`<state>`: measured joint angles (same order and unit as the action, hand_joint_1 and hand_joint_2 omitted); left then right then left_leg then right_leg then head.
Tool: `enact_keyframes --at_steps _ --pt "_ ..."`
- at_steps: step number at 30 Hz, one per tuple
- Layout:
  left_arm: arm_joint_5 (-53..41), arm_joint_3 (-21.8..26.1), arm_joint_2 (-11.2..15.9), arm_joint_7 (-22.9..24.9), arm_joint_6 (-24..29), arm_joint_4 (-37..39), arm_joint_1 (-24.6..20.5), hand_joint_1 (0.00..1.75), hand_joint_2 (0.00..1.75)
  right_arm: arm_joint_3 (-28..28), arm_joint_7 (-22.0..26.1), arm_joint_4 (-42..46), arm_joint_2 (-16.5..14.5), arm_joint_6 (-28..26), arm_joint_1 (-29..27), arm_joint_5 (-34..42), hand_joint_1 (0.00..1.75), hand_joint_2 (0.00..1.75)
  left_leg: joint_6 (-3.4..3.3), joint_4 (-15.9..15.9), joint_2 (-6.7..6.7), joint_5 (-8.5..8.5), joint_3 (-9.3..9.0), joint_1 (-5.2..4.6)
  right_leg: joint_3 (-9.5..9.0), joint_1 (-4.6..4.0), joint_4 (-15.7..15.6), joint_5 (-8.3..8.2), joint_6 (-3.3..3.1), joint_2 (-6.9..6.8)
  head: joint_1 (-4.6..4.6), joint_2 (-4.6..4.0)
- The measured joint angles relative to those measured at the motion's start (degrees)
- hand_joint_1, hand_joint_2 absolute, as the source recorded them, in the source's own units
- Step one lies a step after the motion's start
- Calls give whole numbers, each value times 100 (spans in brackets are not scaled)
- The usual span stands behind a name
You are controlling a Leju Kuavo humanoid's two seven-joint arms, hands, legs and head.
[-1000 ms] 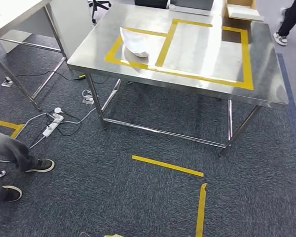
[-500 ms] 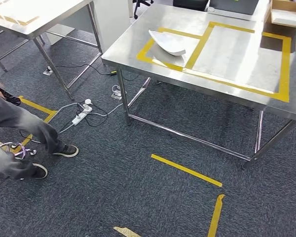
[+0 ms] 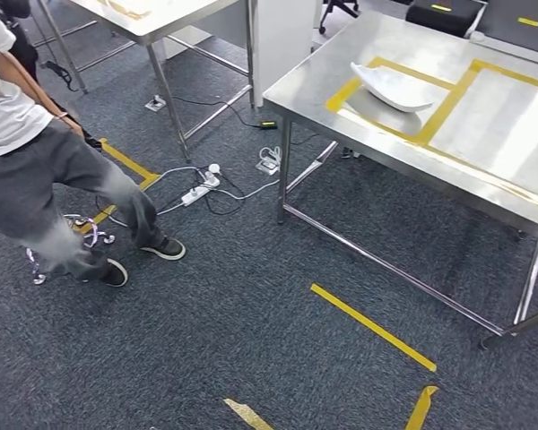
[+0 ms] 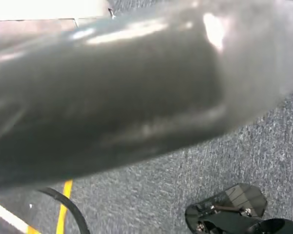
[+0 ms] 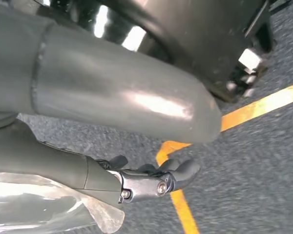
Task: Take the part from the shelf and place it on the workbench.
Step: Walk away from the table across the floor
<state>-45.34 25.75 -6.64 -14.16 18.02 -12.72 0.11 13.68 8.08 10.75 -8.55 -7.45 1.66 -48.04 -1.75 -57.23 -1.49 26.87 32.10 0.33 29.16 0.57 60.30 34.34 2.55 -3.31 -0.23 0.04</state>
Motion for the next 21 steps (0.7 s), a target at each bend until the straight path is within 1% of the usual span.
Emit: enact_keyframes --at_steps 1,2,3,4,5,6,7,8,9,10,11,12,13,14,15,16,17,18,19,20,21 --pt "-1 0 -1 0 1 0 -5 0 0 0 2 -2 0 1 -5 0 0 0 -24 0 64 -8 11 -6 182 2 390 192 2 170 17 0" --pt "-1 0 -2 0 1 0 -12 0 0 0 3 -3 0 1 -15 0 0 0 -41 -1 139 -13 19 -15 399 2 823 362 2 264 22 0" --pt "-2 0 -4 0 1 1 -15 0 0 0 2 -5 0 2 -27 1 0 0 -50 -1 219 -16 22 -22 585 1 1160 444 0 304 23 0" --pt "-2 0 -3 0 1 1 -13 0 0 0 2 -5 0 3 -39 1 0 0 -52 -3 301 -16 21 -28 695 1 1310 418 -5 320 23 0" --pt "-2 0 0 0 1 2 -9 0 0 0 1 -6 0 3 -48 1 0 0 -52 -6 386 -16 16 -31 706 2 1240 281 -10 331 23 0" --pt "-2 0 2 0 1 2 -7 0 0 0 2 -5 0 3 -52 1 0 0 -50 -12 472 -15 10 -31 613 7 953 57 -19 366 23 0" --pt "-2 0 2 0 1 2 -7 0 0 0 2 -5 0 2 -51 0 0 0 -44 -22 551 -13 10 -29 466 17 565 -179 -27 471 25 0" --pt "-2 0 1 0 1 2 -12 0 0 0 2 -6 0 2 -50 1 0 0 -25 -51 628 -4 23 -37 317 36 184 -350 -38 628 26 0" --pt "-4 0 0 0 1 2 -19 0 0 0 3 -7 0 2 -46 1 0 0 1 -79 701 -1 49 -38 199 50 -86 -440 -47 763 23 0" --pt "-10 0 0 0 1 2 -23 0 0 0 3 -8 -1 3 -44 2 0 0 36 -100 768 -4 84 -37 135 57 -223 -456 -59 857 23 0" --pt "-17 -1 1 0 1 3 -21 0 0 0 3 -8 -1 3 -43 2 0 0 78 -113 838 -15 118 -32 110 55 -266 -436 -76 865 21 0" --pt "-25 -1 3 2 1 5 -13 0 0 0 3 -8 -2 3 -44 0 0 0 114 -111 902 -32 146 -17 96 51 -272 -440 -102 798 19 0" --pt "-33 -1 8 6 1 8 1 0 0 1 3 -8 -4 3 -46 -3 0 0 143 -130 878 -24 167 -13 88 52 -289 -456 -135 723 18 0" --pt "-41 -2 12 13 1 10 11 0 0 1 4 -8 -7 2 -45 -5 0 0 169 -216 762 37 209 -17 80 56 -307 -471 -169 644 3 0" --pt "-49 -2 16 22 1 13 13 0 0 1 4 -8 -10 3 -47 -8 0 0 191 -418 598 167 300 -23 72 60 -323 -481 -199 553 -11 0" --pt "-55 -3 17 33 1 13 8 0 0 1 4 -8 -13 4 -50 -9 0 0 211 -729 410 349 435 -26 67 55 -329 -482 -218 456 -26 0" --pt "-62 -4 13 45 1 14 -3 0 0 0 3 -8 -13 5 -57 -9 0 0 233 -1115 288 543 608 -20 66 47 -329 -475 -231 357 -37 0" --pt "-68 -5 9 57 1 14 -11 0 0 1 -1 -8 -13 6 -65 -9 0 0 251 -1467 240 689 764 -7 66 40 -327 -468 -237 256 -38 0" --pt "-73 -7 6 68 1 15 -11 0 0 1 -3 -8 -11 6 -69 -9 0 0 264 -1676 219 738 848 7 65 35 -327 -461 -240 161 -38 0" --pt "-76 -8 4 75 1 16 -5 0 0 1 -6 -8 -11 7 -68 -9 0 0 272 -1673 201 677 831 18 61 33 -326 -453 -239 76 -39 0" --pt "-76 -9 4 79 2 16 2 0 0 1 -8 -8 -11 8 -63 -9 0 0 273 -1446 173 520 705 26 51 33 -326 -444 -232 1 -40 0"
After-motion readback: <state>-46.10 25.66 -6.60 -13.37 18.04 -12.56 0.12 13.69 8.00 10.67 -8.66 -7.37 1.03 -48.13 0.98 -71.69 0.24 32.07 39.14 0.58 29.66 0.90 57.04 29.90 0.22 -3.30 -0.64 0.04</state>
